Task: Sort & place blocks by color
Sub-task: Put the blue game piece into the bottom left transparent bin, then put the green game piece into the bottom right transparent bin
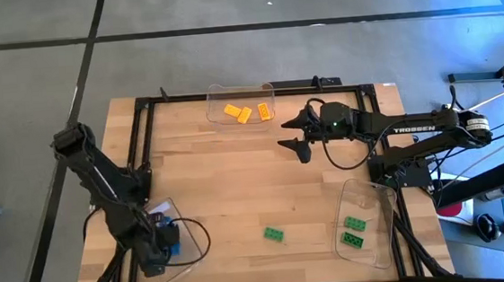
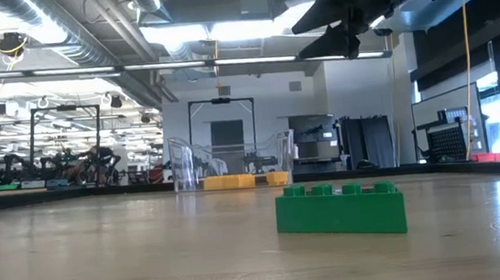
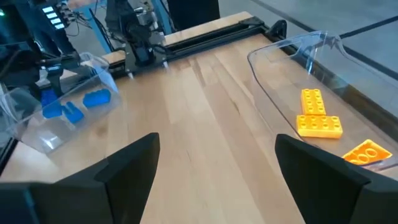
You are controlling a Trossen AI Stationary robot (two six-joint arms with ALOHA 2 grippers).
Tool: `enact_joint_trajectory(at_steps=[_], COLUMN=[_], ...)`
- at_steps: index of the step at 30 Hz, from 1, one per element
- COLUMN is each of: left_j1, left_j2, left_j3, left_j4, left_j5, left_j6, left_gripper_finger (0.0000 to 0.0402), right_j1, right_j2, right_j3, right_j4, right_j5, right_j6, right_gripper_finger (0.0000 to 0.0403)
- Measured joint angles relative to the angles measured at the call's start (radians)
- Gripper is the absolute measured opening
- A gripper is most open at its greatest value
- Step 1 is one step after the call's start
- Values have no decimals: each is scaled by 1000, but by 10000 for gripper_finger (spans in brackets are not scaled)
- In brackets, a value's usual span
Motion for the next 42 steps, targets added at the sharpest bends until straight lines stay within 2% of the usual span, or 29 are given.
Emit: enact_joint_trajectory(at_steps=[5,11,15,18,22,27,30,32,35,38,42], left_j1=[2,55,121,193,306,498,641,745,892,1002,1067], left_j2=[15,1,-86,-182,-306,-388,-428,-436,-434,-436,-428], left_j3=[0,0,0,13,67,134,135,124,75,-5,-135], left_j4=[0,4,47,54,58,120,248,364,536,713,965], left_j5=[43,89,96,20,-162,-410,-449,-419,-278,-134,-71], left_j6=[-87,-147,-125,-104,69,405,634,767,889,925,920], left_gripper_finger=[189,225,240,244,243,240,240,240,240,240,240], right_j1=[0,0,0,0,0,-1,-1,-1,0,0,0], right_j2=[0,0,0,0,0,0,0,0,0,0,0], right_j3=[0,0,0,0,0,0,0,0,0,0,0], right_j4=[-3,-3,-3,-2,1,30,60,89,149,210,283], right_j5=[0,0,-1,-1,-2,-35,-70,-95,-152,-210,-257], right_j6=[-24,-23,-23,-22,-22,-19,-16,-11,29,54,114], right_gripper_finger=[322,322,322,322,322,322,322,322,322,322,322])
